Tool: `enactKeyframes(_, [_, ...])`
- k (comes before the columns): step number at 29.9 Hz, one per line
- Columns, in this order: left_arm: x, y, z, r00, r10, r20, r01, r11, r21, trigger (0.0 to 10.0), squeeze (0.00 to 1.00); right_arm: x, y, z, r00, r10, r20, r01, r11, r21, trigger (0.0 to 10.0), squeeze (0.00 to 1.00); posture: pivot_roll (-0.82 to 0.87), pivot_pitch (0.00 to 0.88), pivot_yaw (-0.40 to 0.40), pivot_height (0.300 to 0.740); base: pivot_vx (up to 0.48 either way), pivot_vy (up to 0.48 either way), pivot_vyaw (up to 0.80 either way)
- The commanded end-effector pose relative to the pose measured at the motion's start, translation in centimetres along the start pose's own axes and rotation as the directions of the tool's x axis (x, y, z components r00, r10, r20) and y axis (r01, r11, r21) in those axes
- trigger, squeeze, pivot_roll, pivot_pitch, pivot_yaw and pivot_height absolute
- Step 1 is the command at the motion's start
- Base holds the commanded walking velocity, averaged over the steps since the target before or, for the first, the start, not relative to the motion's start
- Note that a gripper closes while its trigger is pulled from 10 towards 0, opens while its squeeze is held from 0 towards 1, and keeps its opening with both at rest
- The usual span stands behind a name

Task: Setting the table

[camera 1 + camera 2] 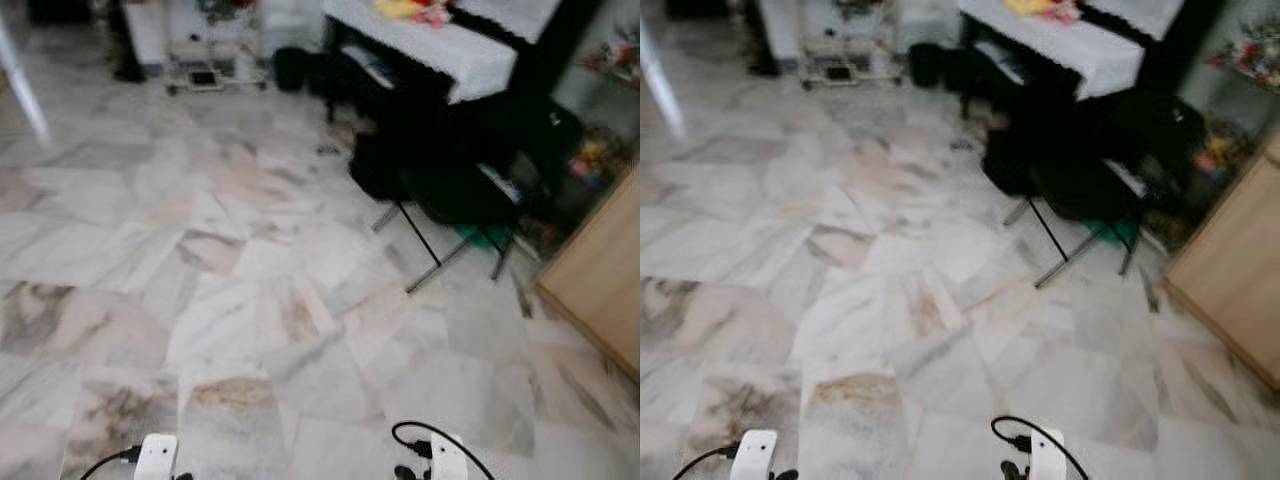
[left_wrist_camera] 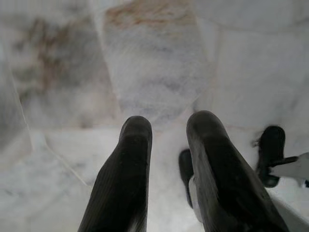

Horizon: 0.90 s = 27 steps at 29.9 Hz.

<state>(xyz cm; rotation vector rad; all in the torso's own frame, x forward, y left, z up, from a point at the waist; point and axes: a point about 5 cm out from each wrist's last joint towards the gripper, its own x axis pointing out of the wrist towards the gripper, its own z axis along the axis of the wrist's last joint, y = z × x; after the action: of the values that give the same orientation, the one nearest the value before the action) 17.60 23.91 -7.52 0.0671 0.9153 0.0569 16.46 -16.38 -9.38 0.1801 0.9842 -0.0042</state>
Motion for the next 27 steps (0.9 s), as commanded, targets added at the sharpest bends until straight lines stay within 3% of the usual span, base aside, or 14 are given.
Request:
enactKeyframes(1, [0.14,-1.12,-0.16,0.999,-0.032,-0.009,0.032,0.999,-0.001,10.0,0.0,-0.13,-0.8,0.01,1.0,-0.022,-0.002,0.022,1.0,-0.006,10.0,0.0,0.12,0.0,-0.037,0.74,0.0,0.0,-0.77])
enactKeyframes(27, [0.23,-1.56,-0.06,0.999,-0.049,-0.013,0.049,0.999,0.023,10.0,0.0,-0.24,-1.03,-0.41,0.999,-0.031,-0.02,0.03,0.999,-0.025,10.0,0.0,0.12,0.0,-0.038,0.74,0.0,0.0,-0.77])
